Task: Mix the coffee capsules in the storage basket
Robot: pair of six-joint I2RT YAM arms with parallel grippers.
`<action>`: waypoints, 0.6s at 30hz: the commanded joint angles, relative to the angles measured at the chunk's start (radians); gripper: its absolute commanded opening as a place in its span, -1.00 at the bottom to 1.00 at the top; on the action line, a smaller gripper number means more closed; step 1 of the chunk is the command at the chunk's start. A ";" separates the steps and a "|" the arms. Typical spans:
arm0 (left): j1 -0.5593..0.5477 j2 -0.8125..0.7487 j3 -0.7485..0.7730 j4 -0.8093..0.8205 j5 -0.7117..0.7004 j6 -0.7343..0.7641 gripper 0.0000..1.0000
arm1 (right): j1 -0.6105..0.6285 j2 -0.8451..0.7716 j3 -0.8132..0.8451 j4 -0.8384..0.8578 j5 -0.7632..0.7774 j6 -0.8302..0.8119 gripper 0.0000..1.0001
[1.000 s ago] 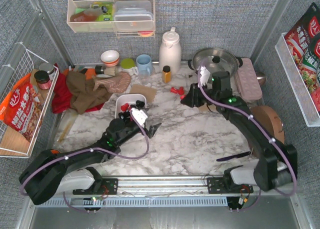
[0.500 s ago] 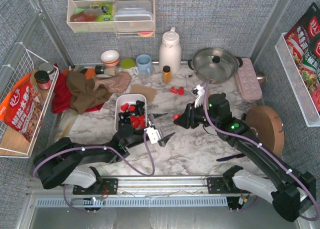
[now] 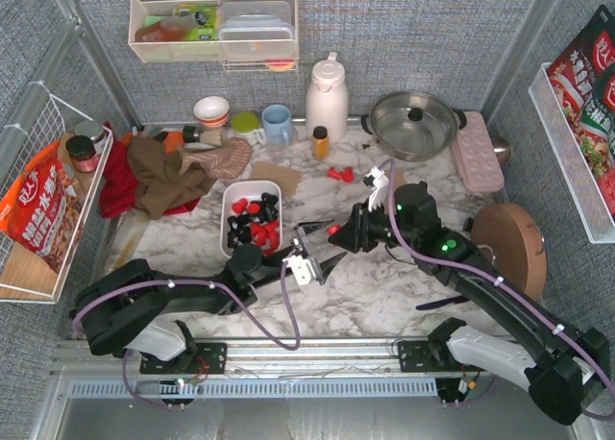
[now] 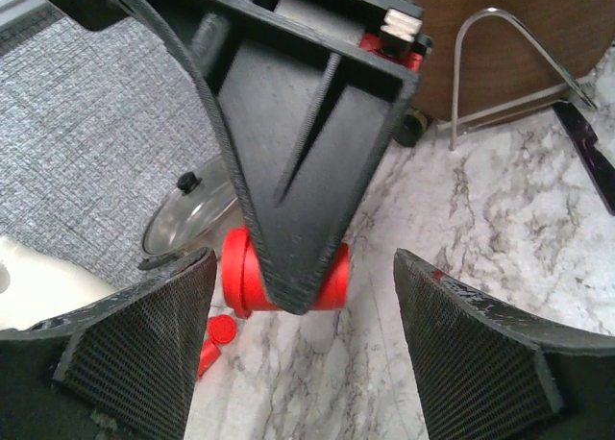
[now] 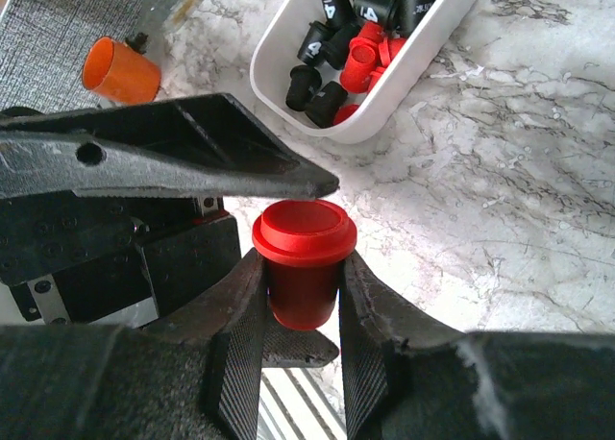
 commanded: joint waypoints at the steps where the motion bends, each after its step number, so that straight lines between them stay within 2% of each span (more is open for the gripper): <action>1: -0.003 0.010 0.016 0.070 -0.007 0.001 0.67 | 0.007 -0.008 0.010 0.002 0.001 -0.003 -0.56; 5: -0.006 0.014 0.014 0.076 -0.021 0.003 0.62 | 0.011 -0.011 0.016 -0.007 0.009 -0.005 -0.55; 12: -0.012 -0.001 0.004 0.079 -0.036 -0.005 0.04 | 0.020 0.004 0.042 -0.031 0.015 0.005 -0.41; 15: -0.013 -0.013 -0.007 0.080 -0.050 -0.014 -0.08 | 0.022 0.008 0.048 -0.048 0.036 0.003 -0.33; 18: -0.018 -0.025 -0.027 0.083 -0.081 -0.030 -0.12 | 0.022 0.011 0.059 -0.075 0.060 -0.011 -0.13</action>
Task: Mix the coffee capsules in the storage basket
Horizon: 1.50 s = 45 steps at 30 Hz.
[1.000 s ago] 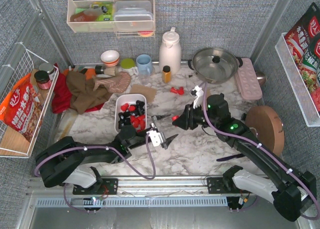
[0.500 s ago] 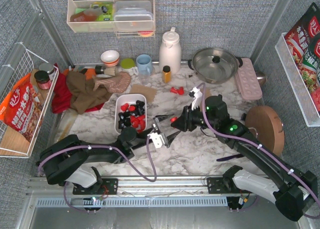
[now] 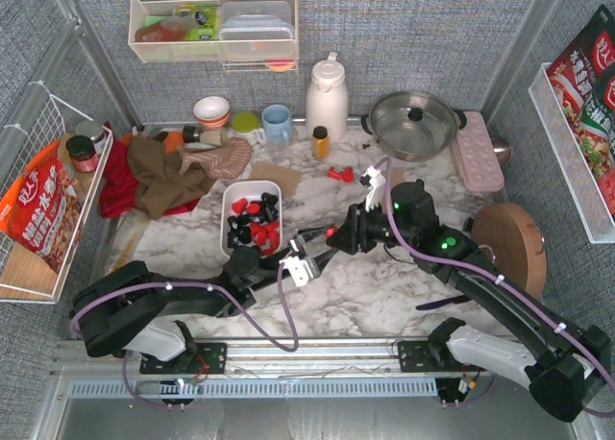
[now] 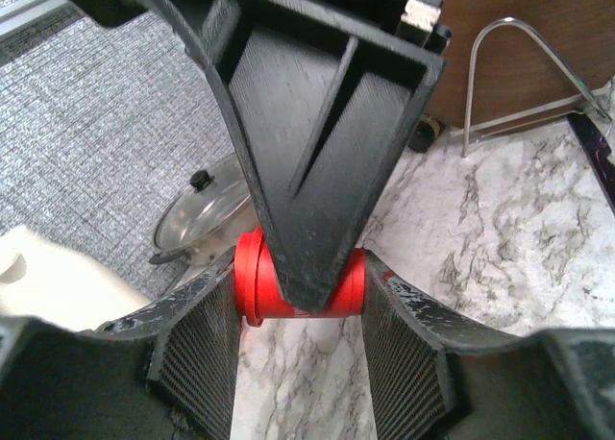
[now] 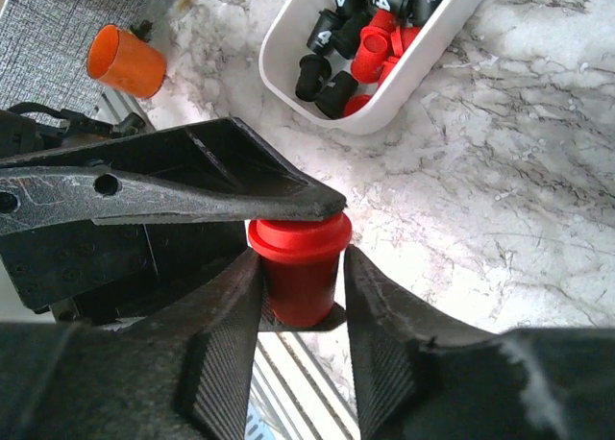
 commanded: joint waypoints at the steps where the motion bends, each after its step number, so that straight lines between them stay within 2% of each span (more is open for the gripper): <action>1: -0.005 -0.022 -0.029 0.045 -0.046 -0.029 -0.12 | 0.001 0.004 0.032 -0.046 0.064 -0.022 -0.10; 7: -0.005 -0.084 -0.103 0.021 -0.151 -0.080 -0.14 | 0.000 -0.015 0.077 -0.096 0.155 -0.094 0.05; 10: -0.005 -0.132 -0.123 -0.049 -0.274 -0.126 -0.14 | -0.002 -0.012 0.086 -0.095 0.218 -0.140 0.12; 15: 0.015 -0.218 -0.145 -0.182 -0.564 -0.238 -0.05 | -0.003 0.067 0.102 -0.081 0.457 -0.222 0.14; 18: 0.084 -0.268 -0.143 -0.313 -0.635 -0.377 -0.05 | -0.013 0.156 0.116 -0.028 0.599 -0.230 0.15; 22: 0.226 -0.338 -0.152 -0.460 -0.603 -0.578 -0.05 | -0.062 0.347 0.186 0.059 0.661 -0.221 0.15; 26: 0.312 -0.374 -0.151 -0.539 -0.577 -0.640 -0.03 | -0.127 0.550 0.296 0.104 0.665 -0.178 0.15; 34: 0.482 -0.327 -0.117 -0.649 -0.444 -0.763 0.02 | -0.205 0.905 0.567 0.132 0.509 -0.197 0.15; 39: 0.531 -0.273 -0.117 -0.639 -0.398 -0.805 0.07 | -0.231 1.057 0.728 0.080 0.498 -0.178 0.14; 45: 0.544 -0.202 -0.103 -0.643 -0.377 -0.845 0.29 | -0.241 1.161 0.822 0.040 0.613 -0.168 0.09</action>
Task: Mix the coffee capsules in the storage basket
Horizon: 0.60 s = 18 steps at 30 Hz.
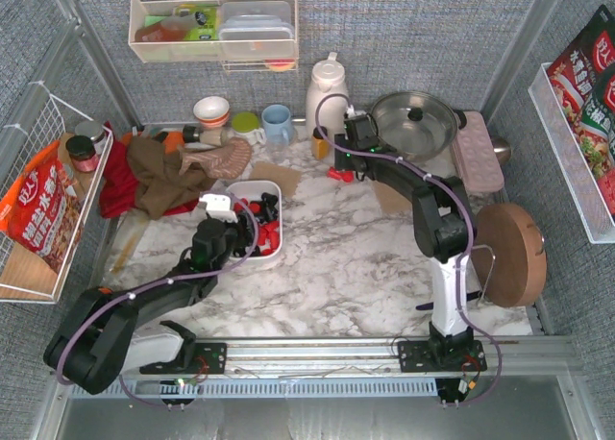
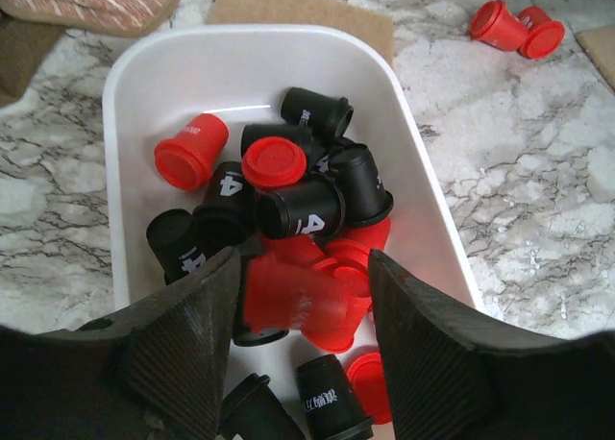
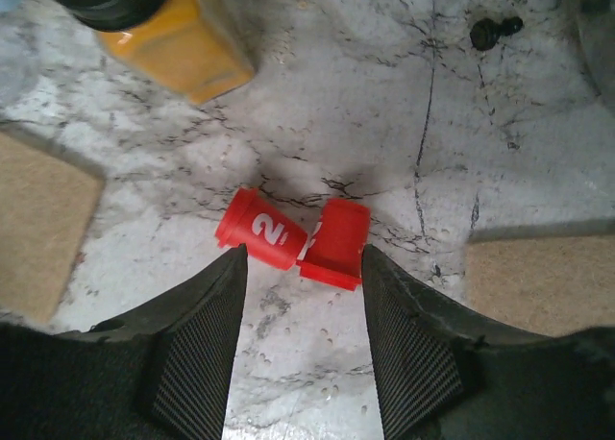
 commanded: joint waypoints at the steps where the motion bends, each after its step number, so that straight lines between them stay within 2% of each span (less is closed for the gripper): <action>1: 0.008 0.033 0.014 -0.004 0.029 -0.051 0.34 | -0.003 0.051 0.044 -0.030 0.080 0.007 0.09; 7: 0.008 -0.004 0.039 -0.084 0.017 -0.051 0.62 | -0.026 0.140 0.130 -0.113 0.105 -0.007 0.09; 12: 0.008 -0.111 0.024 -0.103 0.019 -0.039 0.64 | -0.049 0.172 0.152 -0.136 0.080 0.003 0.07; 18: 0.007 -0.236 0.009 -0.135 0.030 -0.014 0.64 | -0.057 0.190 0.180 -0.153 0.013 0.005 -0.05</action>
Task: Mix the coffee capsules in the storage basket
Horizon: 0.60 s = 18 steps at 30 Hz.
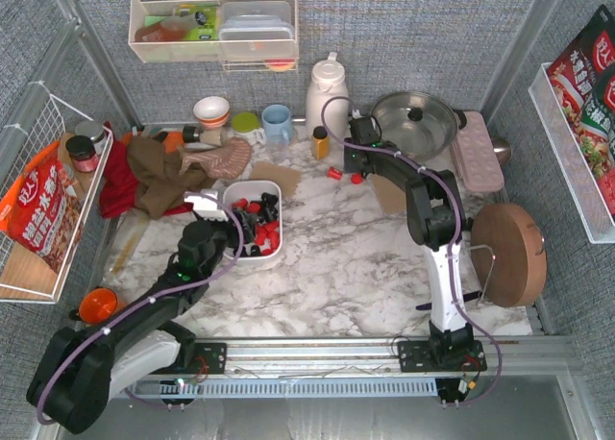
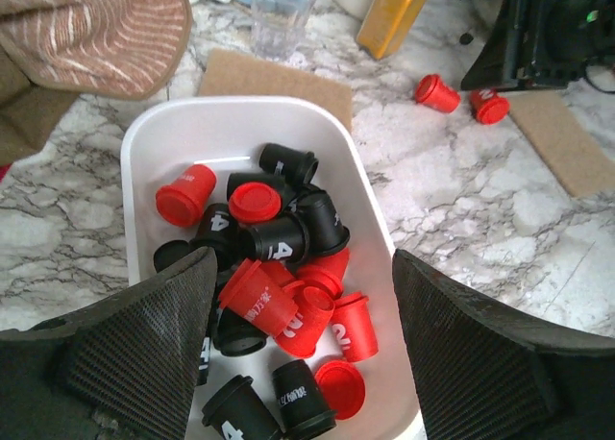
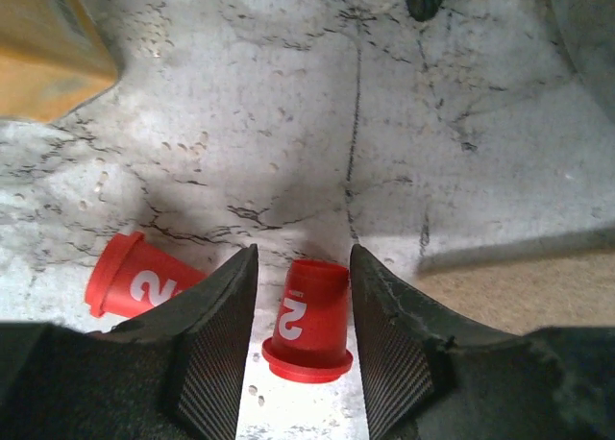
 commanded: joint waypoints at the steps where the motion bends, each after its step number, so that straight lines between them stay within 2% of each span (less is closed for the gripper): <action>1: 0.001 -0.061 -0.005 -0.032 0.015 0.030 0.65 | -0.001 0.016 0.031 -0.036 -0.052 0.009 -0.07; 10: 0.001 -0.151 -0.011 -0.082 0.036 0.046 0.65 | -0.011 0.039 0.062 -0.094 -0.082 0.035 -0.10; 18: 0.001 -0.208 -0.017 -0.091 0.084 0.053 0.65 | -0.015 -0.039 0.010 -0.113 -0.100 0.026 -0.34</action>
